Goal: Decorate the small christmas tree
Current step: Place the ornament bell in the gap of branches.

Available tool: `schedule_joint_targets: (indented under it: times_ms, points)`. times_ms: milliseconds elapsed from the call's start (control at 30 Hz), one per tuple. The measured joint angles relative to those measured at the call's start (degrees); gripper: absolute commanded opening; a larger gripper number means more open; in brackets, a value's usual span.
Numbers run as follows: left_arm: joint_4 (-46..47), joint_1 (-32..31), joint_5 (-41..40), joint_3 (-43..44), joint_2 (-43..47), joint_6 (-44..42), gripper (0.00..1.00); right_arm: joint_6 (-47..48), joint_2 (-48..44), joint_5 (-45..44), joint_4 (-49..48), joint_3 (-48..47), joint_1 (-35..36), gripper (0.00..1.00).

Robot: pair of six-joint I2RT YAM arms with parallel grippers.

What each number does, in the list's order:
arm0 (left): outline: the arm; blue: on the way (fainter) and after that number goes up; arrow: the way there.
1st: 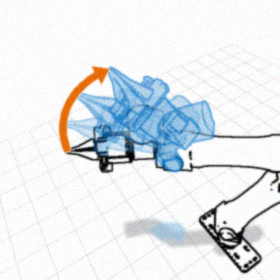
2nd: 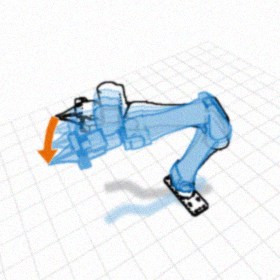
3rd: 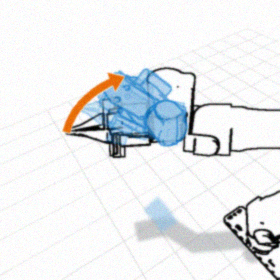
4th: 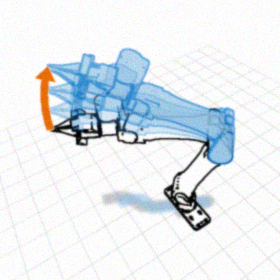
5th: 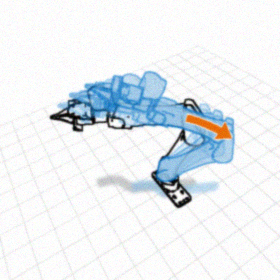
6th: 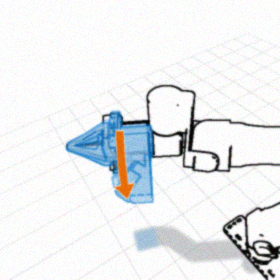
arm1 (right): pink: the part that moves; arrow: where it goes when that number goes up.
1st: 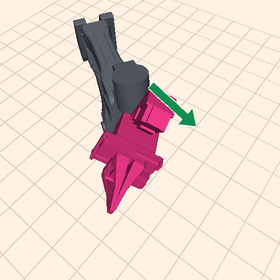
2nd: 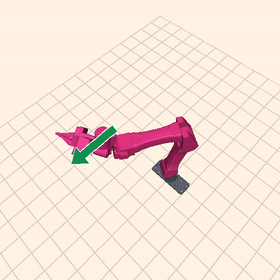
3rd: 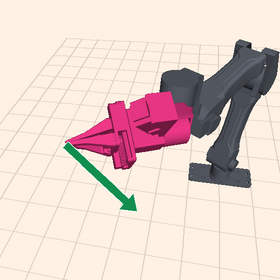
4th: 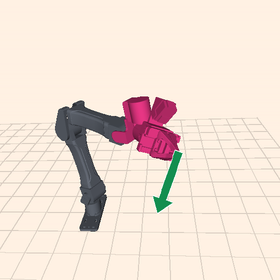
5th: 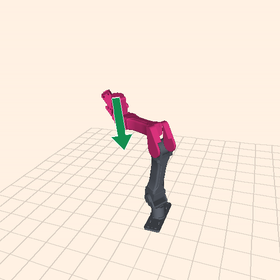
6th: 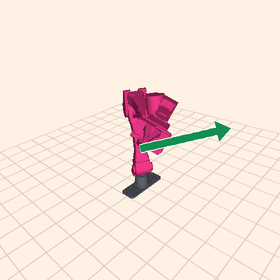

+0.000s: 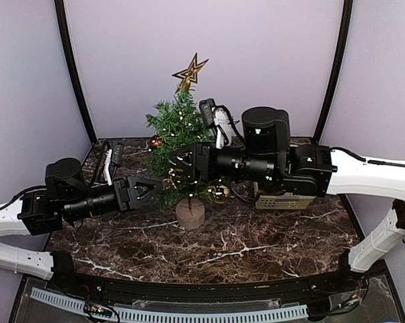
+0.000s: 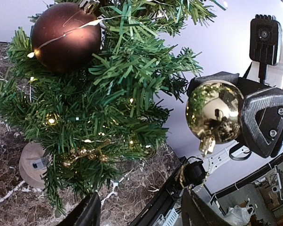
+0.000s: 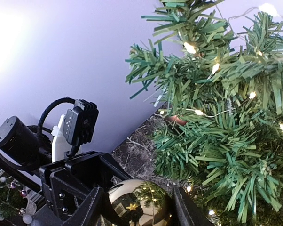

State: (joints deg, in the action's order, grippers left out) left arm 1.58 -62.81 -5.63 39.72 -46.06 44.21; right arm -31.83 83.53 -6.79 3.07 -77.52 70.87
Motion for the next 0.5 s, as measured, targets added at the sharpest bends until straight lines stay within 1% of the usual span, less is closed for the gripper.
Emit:
schedule_joint_targets:
  times_ms: [500]
  points:
    - [0.11,2.56,4.68,0.00,-1.36,0.68,0.61,7.87,2.14,-11.08,-0.90,-0.92,0.11,0.37]
